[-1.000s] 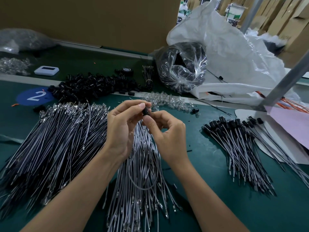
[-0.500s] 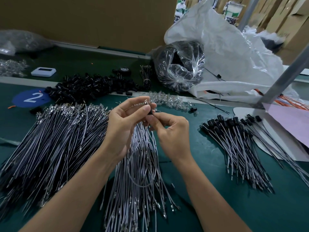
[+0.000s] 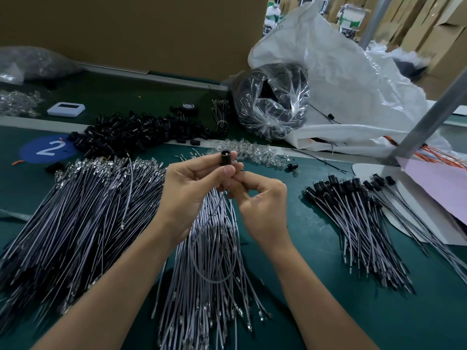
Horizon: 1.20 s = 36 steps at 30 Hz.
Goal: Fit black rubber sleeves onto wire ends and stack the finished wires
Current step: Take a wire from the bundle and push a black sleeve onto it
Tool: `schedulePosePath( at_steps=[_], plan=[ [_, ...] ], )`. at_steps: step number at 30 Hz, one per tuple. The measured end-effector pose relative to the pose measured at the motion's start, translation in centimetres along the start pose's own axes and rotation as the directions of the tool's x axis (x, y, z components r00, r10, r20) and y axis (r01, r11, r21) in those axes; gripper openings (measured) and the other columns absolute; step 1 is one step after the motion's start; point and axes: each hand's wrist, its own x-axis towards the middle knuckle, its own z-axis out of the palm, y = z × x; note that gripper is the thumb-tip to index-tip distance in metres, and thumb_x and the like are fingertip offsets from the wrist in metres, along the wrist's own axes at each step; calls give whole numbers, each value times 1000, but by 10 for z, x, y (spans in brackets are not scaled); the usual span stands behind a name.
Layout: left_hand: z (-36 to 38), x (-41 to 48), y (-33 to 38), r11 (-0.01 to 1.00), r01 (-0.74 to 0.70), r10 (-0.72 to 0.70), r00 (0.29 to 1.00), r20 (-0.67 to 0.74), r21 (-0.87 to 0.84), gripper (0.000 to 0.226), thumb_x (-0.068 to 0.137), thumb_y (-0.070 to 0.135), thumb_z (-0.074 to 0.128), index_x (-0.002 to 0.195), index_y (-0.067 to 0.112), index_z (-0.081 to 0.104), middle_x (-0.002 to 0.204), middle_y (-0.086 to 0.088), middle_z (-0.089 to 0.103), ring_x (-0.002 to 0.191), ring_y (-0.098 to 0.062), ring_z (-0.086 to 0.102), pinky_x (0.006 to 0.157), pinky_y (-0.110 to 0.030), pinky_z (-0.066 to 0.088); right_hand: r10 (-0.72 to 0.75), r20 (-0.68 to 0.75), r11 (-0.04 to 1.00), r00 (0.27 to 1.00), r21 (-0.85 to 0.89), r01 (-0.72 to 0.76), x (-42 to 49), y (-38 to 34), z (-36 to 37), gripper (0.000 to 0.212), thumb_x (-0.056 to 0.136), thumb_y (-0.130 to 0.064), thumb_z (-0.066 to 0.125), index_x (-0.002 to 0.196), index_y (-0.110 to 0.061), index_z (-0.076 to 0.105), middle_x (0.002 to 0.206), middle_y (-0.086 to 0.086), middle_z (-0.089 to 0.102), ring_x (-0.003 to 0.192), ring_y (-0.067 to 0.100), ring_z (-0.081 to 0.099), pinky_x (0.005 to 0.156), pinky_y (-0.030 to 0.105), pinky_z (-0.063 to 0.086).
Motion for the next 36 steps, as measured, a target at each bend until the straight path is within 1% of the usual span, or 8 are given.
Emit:
schedulePosePath(
  at_steps=[6, 11, 18, 21, 23, 25, 29, 36],
  plan=[
    [3, -2, 1, 999, -41, 40, 998, -45, -13, 18, 74, 17, 72, 90, 22, 80, 87, -5, 77, 83, -15, 72, 74, -26, 55, -19, -9, 1000, 1000, 9, 20, -4, -3, 6, 7, 86, -4, 71, 88, -3, 77, 74, 0, 74, 64, 3, 67, 62, 19, 53],
    [5, -2, 2, 997, -31, 24, 994, -103, -70, 17, 71, 22, 73, 87, 20, 80, 85, -8, 77, 82, -17, 72, 70, -28, 55, -35, -32, 999, 999, -28, 34, -9, -5, 13, 15, 88, -10, 68, 77, -1, 75, 67, 2, 72, 59, 14, 66, 57, 39, 53],
    [4, 0, -8, 983, 84, -108, 984, -145, -165, 20, 70, 18, 72, 88, 9, 75, 76, -9, 75, 72, -15, 72, 60, -24, 57, 29, 46, 996, 998, -91, -25, -11, 1, 15, 18, 91, -14, 67, 76, -5, 73, 63, -6, 66, 55, 4, 55, 53, 26, 46],
    [-5, 4, -10, 980, 122, -158, 958, -240, -159, 34, 71, 16, 72, 102, 3, 68, 76, -9, 76, 68, -15, 73, 59, -24, 57, 116, 43, 972, 992, -208, -104, 0, 4, 6, 22, 98, -25, 58, 91, -15, 76, 79, -8, 73, 69, 5, 66, 65, 27, 55],
    [-10, 5, -12, 986, 137, -158, 953, -258, -97, 40, 70, 17, 74, 107, 5, 65, 79, -10, 76, 64, -18, 72, 58, -26, 58, 149, -42, 888, 988, -434, -152, 21, 11, -6, 19, 99, -14, 55, 109, -15, 71, 96, -1, 74, 85, 11, 67, 81, 29, 55],
    [-10, 5, -14, 986, 166, -167, 957, -237, -22, 40, 68, 19, 75, 105, 7, 65, 81, -11, 76, 60, -20, 71, 55, -28, 58, 247, -34, 676, 968, -710, -197, 47, 21, -21, 40, 92, 1, 52, 129, -14, 59, 119, 7, 67, 109, 20, 59, 94, 32, 49],
    [-10, 5, -16, 975, 222, -212, 956, -201, 28, 32, 74, 10, 76, 104, 6, 66, 82, -12, 76, 62, -21, 72, 54, -27, 57, 490, -9, 279, 872, -946, -167, 80, 42, -44, 43, 91, -9, 57, 134, -8, 50, 133, 15, 55, 130, 34, 38, 102, 42, 39],
    [-9, 7, -19, 969, 241, -229, 960, -163, 60, 28, 82, 3, 73, 108, 4, 64, 82, -10, 77, 61, -20, 71, 56, -26, 58, 341, -19, 320, 940, -938, -136, 85, 68, -60, 19, 89, 2, 55, 105, -2, 65, 103, 18, 66, 102, 36, 57, 70, 33, 39]
  ],
)
